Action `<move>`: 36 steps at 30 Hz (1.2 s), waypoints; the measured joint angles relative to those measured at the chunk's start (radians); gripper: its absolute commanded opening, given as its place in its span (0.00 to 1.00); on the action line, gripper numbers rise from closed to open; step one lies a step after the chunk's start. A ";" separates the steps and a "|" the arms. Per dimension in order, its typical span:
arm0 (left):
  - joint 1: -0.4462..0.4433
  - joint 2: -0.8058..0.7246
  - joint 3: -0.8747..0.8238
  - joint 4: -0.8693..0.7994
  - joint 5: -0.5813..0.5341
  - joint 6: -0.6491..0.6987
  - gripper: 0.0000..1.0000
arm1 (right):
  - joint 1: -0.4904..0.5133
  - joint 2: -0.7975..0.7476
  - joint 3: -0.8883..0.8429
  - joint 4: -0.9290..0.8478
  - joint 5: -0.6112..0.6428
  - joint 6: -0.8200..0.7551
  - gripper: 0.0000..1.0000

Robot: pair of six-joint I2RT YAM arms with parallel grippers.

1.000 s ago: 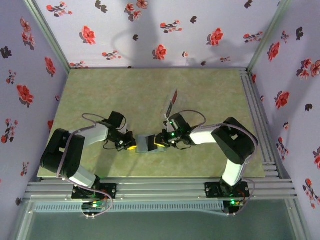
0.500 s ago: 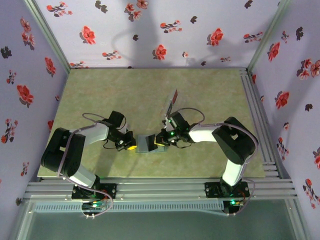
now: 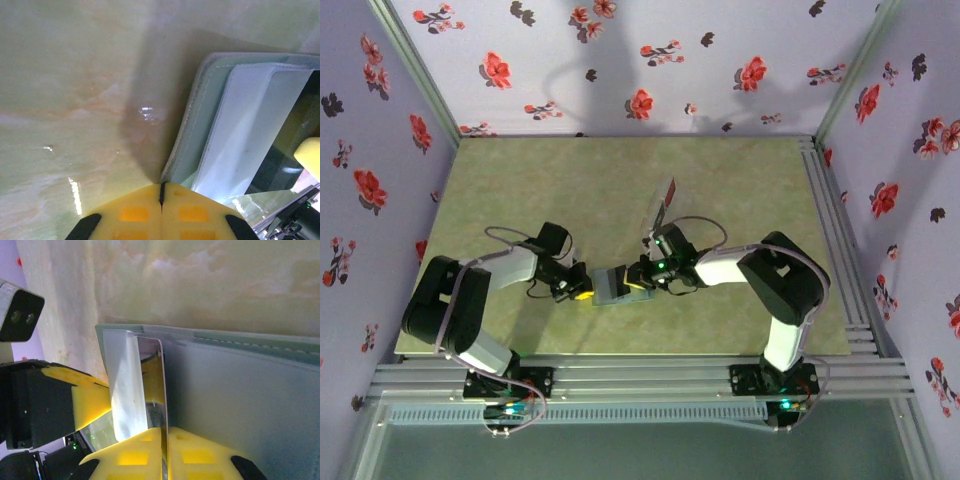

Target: Put the credit cards into the card holder

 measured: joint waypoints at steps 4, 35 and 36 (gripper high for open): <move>0.000 -0.003 -0.004 0.005 0.000 -0.003 0.05 | 0.002 0.005 -0.008 0.012 0.008 0.014 0.17; 0.000 -0.008 -0.011 0.014 0.000 0.001 0.04 | 0.086 -0.043 0.045 -0.188 0.129 -0.056 0.07; 0.000 -0.008 -0.011 0.014 -0.001 0.001 0.04 | 0.088 -0.043 0.050 -0.193 0.130 -0.056 0.07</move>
